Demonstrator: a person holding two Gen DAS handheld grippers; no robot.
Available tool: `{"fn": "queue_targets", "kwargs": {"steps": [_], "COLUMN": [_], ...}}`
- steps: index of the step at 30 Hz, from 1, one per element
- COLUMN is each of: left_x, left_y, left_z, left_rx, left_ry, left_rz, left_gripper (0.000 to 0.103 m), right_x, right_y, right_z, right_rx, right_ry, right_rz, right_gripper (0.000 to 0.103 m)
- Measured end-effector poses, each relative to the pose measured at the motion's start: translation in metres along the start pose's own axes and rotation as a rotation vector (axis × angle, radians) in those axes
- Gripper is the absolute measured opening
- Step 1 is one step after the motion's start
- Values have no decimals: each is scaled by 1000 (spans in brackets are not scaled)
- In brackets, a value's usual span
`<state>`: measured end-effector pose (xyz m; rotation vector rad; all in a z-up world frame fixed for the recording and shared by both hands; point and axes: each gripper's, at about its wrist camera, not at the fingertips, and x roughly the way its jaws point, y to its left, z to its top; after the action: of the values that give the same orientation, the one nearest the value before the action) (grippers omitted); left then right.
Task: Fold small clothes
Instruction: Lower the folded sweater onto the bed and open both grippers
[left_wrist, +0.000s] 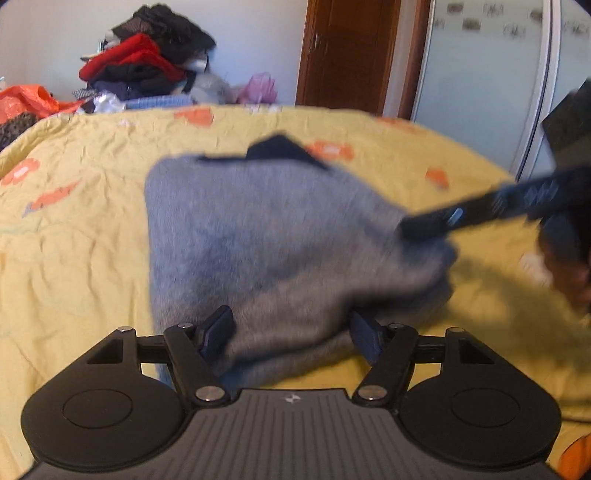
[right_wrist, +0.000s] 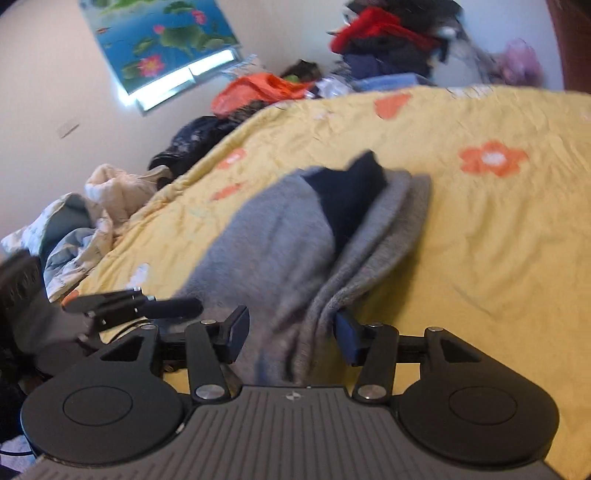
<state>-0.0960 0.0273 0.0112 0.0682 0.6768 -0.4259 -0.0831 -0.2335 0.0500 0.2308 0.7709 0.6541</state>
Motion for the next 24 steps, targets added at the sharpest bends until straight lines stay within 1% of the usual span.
{"fn": "queue_targets", "kwargs": {"steps": [1, 3, 4, 5, 6, 7, 8, 9, 10, 11, 12, 13, 14, 15, 16, 17, 19, 21, 22, 23, 24], "left_x": [-4, -10, -13, -16, -21, -27, -32, -32, -28, -20, -10, 1, 1, -2, -6, -10, -14, -20, -25, -31, -37], "left_y": [0, 1, 1, 2, 2, 1, 0, -2, -4, -5, -6, -5, -6, -6, -4, 0, 10, 17, 20, 20, 20], "left_z": [-4, -4, -2, 1, 5, 9, 14, 17, 18, 16, 12, 5, -4, -9, -11, -10, -7, 0, 5, 9, 13], "left_rx": [29, 43, 42, 41, 37, 30, 25, 29, 42, 59, 77, 101, 148, 185, 195, 188, 158, 112, 84, 59, 37], "left_ry": [-4, 11, 21, 27, 14, -21, -58, -74, -68, -45, -7, 43, 13, 8, 15, 25, 32, 34, 20, -7, -39], "left_rz": [-1, -13, -27, -49, -72, -91, -99, -98, -93, -83, -65, -49, -34, -37, -38, -44, -65, -113, -147, -181, -206], "left_gripper": [69, 68, 68, 68, 68, 68, 68, 68, 68, 68, 68, 68, 68, 69, 69, 67, 63, 62, 62, 63, 63], "right_x": [-8, -22, -29, -34, -36, -34, -27, -18, -7, 6, 22, 36, 49, 50, 46, 42, 38, 37, 37, 35, 33], "right_y": [-4, -4, -2, 1, 7, 11, 17, 21, 23, 21, 18, 12, 3, -6, -13, -18, -24, -20, -19, -18, -19], "right_z": [0, 2, 5, 9, 13, 16, 20, 22, 22, 21, 18, 14, 4, -4, -9, -14, -16, -16, -9, -1, 10], "right_rx": [9, 22, 17, 10, 4, 3, 8, 27, 51, 78, 108, 134, 164, 173, 189, 227, 267, 265, 271, 290, 306], "right_ry": [-26, -116, -174, -219, -239, -232, -199, -156, -110, -50, 29, 91, 152, 138, 118, 121, 124, 133, 151, 160, 140], "right_rz": [-23, -78, -87, -65, -16, 46, 129, 215, 278, 315, 324, 306, 263, 277, 293, 305, 302, 303, 308, 321, 339], "right_gripper": [56, 56, 56, 58, 61, 72, 86, 90, 91, 91, 91, 90, 85, 75, 65, 59, 51, 52, 56, 60, 60]}}
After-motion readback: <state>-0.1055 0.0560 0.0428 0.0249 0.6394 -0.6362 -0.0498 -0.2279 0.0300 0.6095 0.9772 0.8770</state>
